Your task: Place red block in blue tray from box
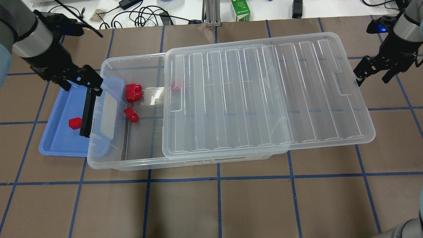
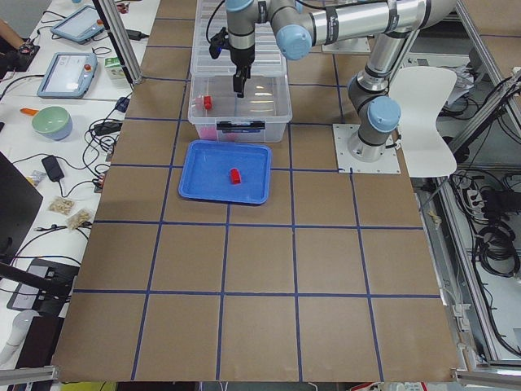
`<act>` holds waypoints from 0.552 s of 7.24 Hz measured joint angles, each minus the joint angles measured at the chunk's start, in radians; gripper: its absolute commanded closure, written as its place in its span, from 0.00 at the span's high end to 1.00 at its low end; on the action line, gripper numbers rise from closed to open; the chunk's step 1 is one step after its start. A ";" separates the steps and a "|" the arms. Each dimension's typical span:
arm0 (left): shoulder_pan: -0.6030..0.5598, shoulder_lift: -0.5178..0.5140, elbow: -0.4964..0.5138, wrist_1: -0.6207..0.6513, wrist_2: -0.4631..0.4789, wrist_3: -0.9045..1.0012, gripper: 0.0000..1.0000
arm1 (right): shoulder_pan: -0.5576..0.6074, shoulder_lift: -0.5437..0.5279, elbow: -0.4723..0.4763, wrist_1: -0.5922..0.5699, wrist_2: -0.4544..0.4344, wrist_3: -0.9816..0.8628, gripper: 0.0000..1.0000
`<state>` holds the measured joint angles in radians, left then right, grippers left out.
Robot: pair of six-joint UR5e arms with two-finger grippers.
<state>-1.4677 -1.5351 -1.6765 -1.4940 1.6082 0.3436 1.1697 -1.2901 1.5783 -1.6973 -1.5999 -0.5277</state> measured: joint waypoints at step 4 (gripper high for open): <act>-0.113 0.061 0.024 -0.039 0.026 -0.200 1.00 | 0.009 -0.009 0.025 0.003 0.002 0.007 1.00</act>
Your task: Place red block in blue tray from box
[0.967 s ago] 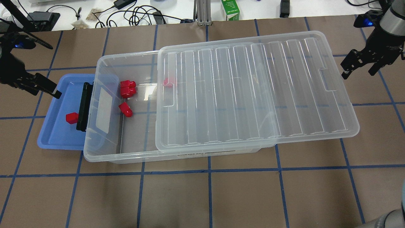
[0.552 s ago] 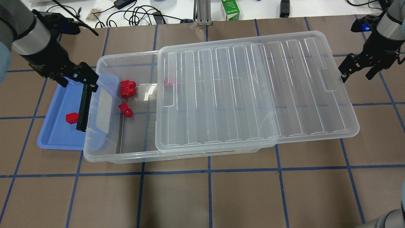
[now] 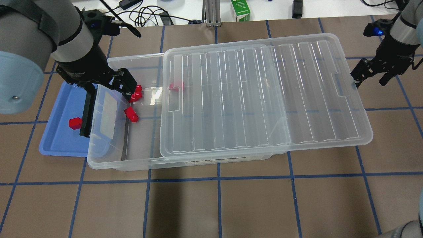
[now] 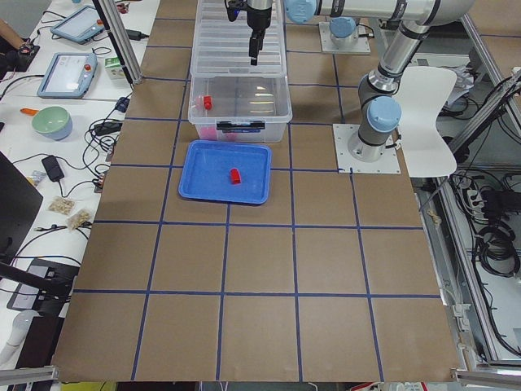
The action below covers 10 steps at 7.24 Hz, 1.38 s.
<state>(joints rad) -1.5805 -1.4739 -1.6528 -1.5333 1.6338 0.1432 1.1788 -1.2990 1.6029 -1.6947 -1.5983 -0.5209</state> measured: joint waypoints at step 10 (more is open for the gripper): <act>0.051 -0.028 0.058 -0.069 -0.029 -0.023 1.00 | 0.074 -0.008 0.014 0.000 0.037 0.119 1.00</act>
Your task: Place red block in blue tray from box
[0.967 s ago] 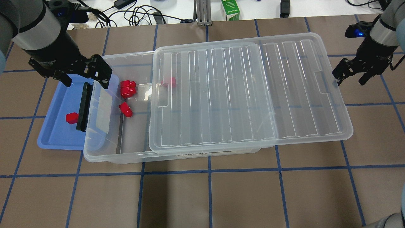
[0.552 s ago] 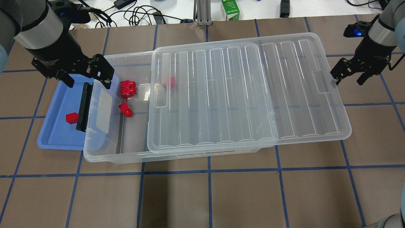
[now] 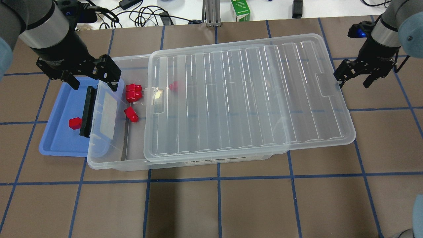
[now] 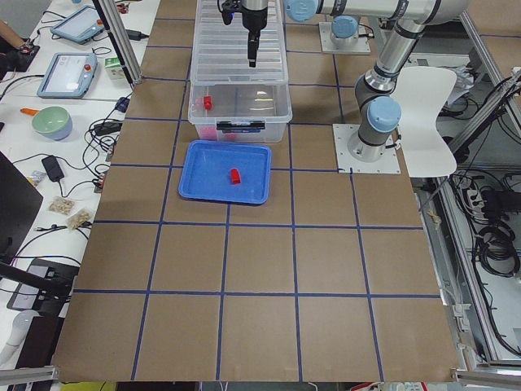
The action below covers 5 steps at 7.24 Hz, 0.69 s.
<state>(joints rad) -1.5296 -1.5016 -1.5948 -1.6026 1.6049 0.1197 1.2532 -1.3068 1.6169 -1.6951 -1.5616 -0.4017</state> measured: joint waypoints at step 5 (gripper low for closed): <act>-0.004 -0.003 -0.002 0.000 0.000 0.000 1.00 | 0.096 0.000 0.000 -0.001 0.000 0.137 1.00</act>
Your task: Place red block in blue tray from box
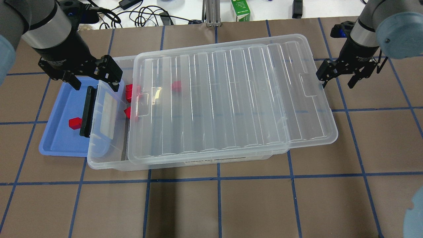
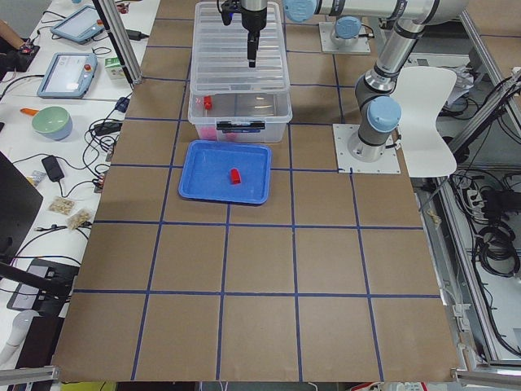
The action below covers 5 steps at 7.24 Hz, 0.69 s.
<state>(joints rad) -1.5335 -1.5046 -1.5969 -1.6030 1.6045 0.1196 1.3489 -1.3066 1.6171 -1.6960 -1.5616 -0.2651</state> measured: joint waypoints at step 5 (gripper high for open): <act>-0.003 0.004 -0.009 0.000 0.000 0.000 1.00 | 0.102 0.001 0.000 -0.005 0.000 0.126 1.00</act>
<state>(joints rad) -1.5369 -1.5007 -1.6055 -1.6030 1.6045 0.1197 1.4506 -1.3054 1.6168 -1.7012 -1.5615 -0.1389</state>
